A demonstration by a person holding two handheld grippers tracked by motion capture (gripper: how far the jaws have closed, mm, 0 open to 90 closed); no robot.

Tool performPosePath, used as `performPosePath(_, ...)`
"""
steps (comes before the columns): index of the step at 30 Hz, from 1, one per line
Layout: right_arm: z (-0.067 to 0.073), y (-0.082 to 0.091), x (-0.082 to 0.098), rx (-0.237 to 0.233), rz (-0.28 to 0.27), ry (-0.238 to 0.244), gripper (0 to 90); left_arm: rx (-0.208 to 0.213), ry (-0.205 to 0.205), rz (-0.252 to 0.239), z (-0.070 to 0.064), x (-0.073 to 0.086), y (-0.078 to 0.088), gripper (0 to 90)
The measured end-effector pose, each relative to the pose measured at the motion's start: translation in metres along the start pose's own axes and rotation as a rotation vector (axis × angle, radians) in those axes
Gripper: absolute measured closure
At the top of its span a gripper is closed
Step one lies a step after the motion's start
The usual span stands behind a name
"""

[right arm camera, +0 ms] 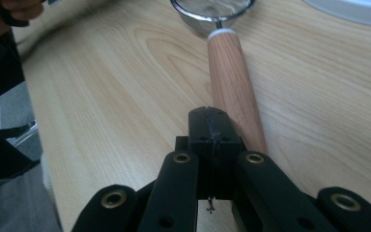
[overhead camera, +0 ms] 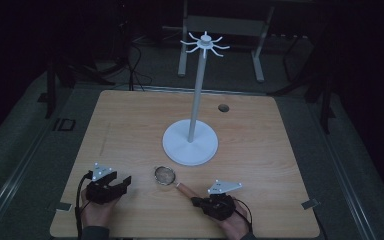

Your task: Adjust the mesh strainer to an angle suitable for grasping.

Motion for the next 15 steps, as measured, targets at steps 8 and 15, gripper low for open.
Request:
performPosePath(8,-0.030,0.011,0.001,0.133,-0.026,-0.060,90.0,-0.001,0.004,-0.001,0.001,0.000,0.001,40.6)
performPosePath(15,-0.075,0.033,0.002,0.270,-0.083,-0.201,89.9,0.000,0.001,0.001,0.000,0.000,0.000,40.7)
Point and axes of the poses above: each handheld gripper's, and its own axes: y roughly backward along the jaws, x roughly out of its underside, z roughly to its left, the point moved 5 cm from there along -y, roughly forward along the jaws, and after that the axes turned 3 degrees about -y, right-handed, at the moved point
